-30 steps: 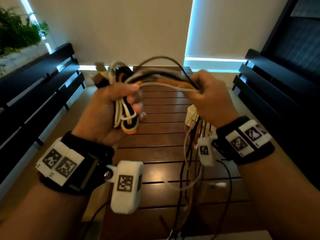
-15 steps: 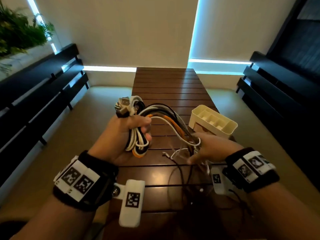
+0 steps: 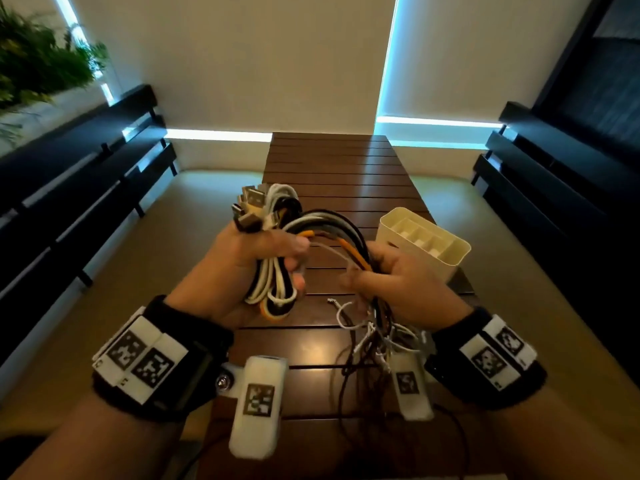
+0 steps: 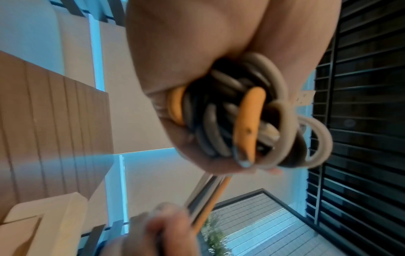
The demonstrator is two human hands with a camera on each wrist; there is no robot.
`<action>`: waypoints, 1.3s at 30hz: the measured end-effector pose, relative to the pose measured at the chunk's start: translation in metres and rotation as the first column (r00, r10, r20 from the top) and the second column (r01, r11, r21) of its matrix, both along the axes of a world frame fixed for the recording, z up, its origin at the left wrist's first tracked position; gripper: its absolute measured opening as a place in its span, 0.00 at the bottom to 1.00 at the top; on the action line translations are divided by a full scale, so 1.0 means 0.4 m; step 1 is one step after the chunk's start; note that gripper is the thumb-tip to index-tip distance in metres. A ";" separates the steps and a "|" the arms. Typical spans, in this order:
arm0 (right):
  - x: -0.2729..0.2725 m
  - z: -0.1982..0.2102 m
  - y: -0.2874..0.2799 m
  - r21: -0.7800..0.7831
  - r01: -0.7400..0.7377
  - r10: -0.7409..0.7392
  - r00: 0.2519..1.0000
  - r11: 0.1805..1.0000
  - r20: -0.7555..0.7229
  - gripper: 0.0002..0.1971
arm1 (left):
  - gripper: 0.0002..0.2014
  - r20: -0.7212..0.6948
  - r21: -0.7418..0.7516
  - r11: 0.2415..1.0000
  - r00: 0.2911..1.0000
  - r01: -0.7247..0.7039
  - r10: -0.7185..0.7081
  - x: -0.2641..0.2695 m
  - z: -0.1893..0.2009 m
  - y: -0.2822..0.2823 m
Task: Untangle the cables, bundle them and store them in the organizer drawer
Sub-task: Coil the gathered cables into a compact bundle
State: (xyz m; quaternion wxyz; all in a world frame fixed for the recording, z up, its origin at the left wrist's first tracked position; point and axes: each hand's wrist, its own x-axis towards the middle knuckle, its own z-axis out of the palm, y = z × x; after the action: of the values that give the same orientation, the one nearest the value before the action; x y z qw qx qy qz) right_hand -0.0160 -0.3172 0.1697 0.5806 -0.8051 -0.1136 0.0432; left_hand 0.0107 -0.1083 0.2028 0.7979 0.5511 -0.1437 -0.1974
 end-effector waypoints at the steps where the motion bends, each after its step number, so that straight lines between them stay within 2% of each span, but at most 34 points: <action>1: -0.006 -0.013 0.000 0.026 0.027 -0.027 1.000 0.999 -0.007 0.13 | 0.07 -0.005 -0.009 1.000 1.000 -0.021 0.021 -0.002 -0.005 0.003; 4: -0.025 -0.020 0.014 0.173 0.099 -0.099 0.995 0.980 -0.004 0.15 | 0.07 -0.019 0.020 0.994 0.994 -0.110 0.110 -0.016 -0.039 -0.006; 7: -0.046 0.005 0.034 0.345 0.150 -0.139 0.989 0.927 -0.055 0.10 | 0.04 -0.004 0.094 0.984 0.988 -0.154 0.155 -0.051 -0.076 -0.041; 8: -0.055 0.011 0.039 0.358 0.181 -0.170 0.983 0.916 -0.061 0.15 | 0.04 -0.010 0.109 0.983 0.989 -0.145 0.147 -0.063 -0.089 -0.052; 9: -0.061 0.014 0.044 0.335 0.212 -0.206 0.977 0.918 -0.055 0.21 | 0.05 -0.022 0.116 0.984 0.990 -0.136 0.140 -0.073 -0.100 -0.062; 11: -0.076 0.022 0.056 0.257 0.248 -0.251 0.968 0.934 -0.022 0.24 | 0.08 -0.032 0.108 0.984 0.989 -0.138 0.142 -0.082 -0.114 -0.075; 13: -0.087 0.024 0.060 0.201 0.286 -0.292 0.956 0.937 0.003 0.22 | 0.11 -0.035 0.076 0.988 0.989 -0.138 0.141 -0.085 -0.115 -0.086; 17: -0.104 0.024 0.062 0.180 0.358 -0.369 0.929 0.916 0.032 0.18 | 0.07 -0.019 0.027 0.992 0.992 -0.126 0.127 -0.099 -0.102 -0.112; 21: -0.110 0.021 0.059 0.136 0.396 -0.410 0.907 0.908 0.095 0.18 | 0.14 -0.015 0.028 0.988 0.988 -0.154 0.154 -0.097 -0.108 -0.134; 27: -0.113 0.016 0.047 0.004 0.391 -0.384 0.901 0.920 0.204 0.20 | 0.14 -0.029 -0.008 0.991 0.990 -0.136 0.135 -0.093 -0.101 -0.145; 32: -0.098 0.011 0.054 -0.090 0.358 -0.327 0.912 0.930 0.246 0.17 | 0.18 0.024 0.061 0.982 0.984 -0.179 0.178 -0.083 -0.098 -0.142; 37: -0.083 -0.007 0.053 -0.122 0.336 -0.301 0.924 0.934 0.237 0.19 | 0.13 0.078 0.053 0.988 0.987 -0.143 0.139 -0.079 -0.093 -0.138; 39: -0.080 0.005 0.055 -0.158 0.323 -0.283 0.931 0.933 0.232 0.17 | 0.10 0.110 0.030 0.995 0.990 -0.098 0.094 -0.079 -0.090 -0.138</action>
State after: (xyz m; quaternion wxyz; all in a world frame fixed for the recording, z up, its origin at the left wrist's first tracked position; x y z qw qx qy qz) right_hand -0.0479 -0.2952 0.1719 0.4843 -0.8656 -0.0421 -0.1200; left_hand -0.0211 -0.1634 0.1668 0.7876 0.5814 -0.1565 -0.1313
